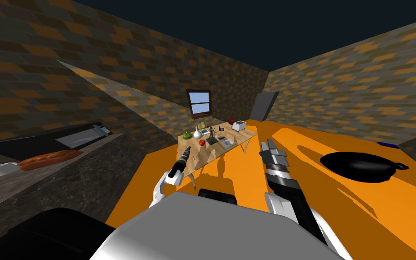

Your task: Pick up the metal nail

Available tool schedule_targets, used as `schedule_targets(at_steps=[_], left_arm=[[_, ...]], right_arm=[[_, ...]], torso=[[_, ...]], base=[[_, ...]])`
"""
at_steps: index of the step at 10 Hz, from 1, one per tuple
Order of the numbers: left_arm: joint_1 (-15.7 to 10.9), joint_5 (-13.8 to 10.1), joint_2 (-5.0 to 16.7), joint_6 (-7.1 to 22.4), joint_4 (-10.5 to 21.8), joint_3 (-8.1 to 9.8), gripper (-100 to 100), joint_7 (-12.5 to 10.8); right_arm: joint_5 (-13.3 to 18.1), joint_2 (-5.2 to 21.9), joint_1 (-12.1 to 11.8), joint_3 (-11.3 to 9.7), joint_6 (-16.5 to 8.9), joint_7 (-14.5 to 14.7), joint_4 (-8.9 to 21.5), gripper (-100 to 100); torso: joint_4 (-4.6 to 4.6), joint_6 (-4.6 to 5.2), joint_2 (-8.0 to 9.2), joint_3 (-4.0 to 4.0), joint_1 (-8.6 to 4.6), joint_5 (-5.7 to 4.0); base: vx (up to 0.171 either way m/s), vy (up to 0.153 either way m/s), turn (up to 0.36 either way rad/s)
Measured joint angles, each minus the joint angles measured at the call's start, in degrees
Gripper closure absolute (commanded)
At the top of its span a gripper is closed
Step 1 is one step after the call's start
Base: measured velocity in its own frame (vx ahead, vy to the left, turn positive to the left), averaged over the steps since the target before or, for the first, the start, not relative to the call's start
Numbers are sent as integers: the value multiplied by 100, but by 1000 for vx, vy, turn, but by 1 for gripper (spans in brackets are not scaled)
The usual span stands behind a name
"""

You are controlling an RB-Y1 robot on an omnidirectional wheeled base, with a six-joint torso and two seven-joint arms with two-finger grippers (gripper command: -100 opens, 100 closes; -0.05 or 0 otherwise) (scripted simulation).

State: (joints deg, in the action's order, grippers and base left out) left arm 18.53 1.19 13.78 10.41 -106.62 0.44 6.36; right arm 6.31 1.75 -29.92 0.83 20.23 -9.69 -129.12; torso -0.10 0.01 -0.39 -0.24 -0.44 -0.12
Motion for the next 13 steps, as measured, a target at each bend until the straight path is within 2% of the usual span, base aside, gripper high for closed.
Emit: schedule_targets(at_steps=[1, 2, 3, 4, 7, 9, 12, 13], left_arm=[[-22, -21, 52, 183, 61, 33, -100, 18], [-89, -55, 127, 342, 255, 94, -100, 39], [-163, 0, 64, 500, 430, 139, -100, 106], [-118, 15, 50, 628, 428, 152, -100, 150], [-165, 9, 96, 1029, 664, 294, -100, 250], [-289, -1, 133, 1370, 862, 431, -100, 324], [-260, -20, 168, 1765, 1179, 694, -100, 475], [-250, -27, 175, 1867, 1174, 736, -100, 502]], right_arm=[[0, 0, 0, 0, 0, 0, 0, 0], [0, 0, 0, 0, 0, 0, 0, 0], [0, 0, 0, 0, 0, 0, 0, 0], [0, 0, 0, 0, 0, 0, 0, 0], [0, 1, 0, 0, 0, 0, 0, 0], [0, 1, 0, 0, 0, 0, 0, 0], [0, 0, 0, 0, 0, 0, 0, 0], [0, 1, 0, 1, 0, 0, 0, 0]], torso=[[1, -1, 3, 2, 5, 2], [-1, 0, -8, -4, 2, 1], [-2, 0, -10, -6, -6, 0], [0, -1, 3, 1, 0, 0], [2, -1, 10, 6, 21, 4], [2, -1, 9, 5, 24, 5], [0, -1, 1, 1, 16, 3], [2, -1, 12, 6, 28, 5]], base=[[111, -142, 27], [110, -159, 24], [64, -136, 6], [39, -132, -1], [59, -91, -5], [76, -94, -29], [70, -92, -29], [26, -35, -34]])
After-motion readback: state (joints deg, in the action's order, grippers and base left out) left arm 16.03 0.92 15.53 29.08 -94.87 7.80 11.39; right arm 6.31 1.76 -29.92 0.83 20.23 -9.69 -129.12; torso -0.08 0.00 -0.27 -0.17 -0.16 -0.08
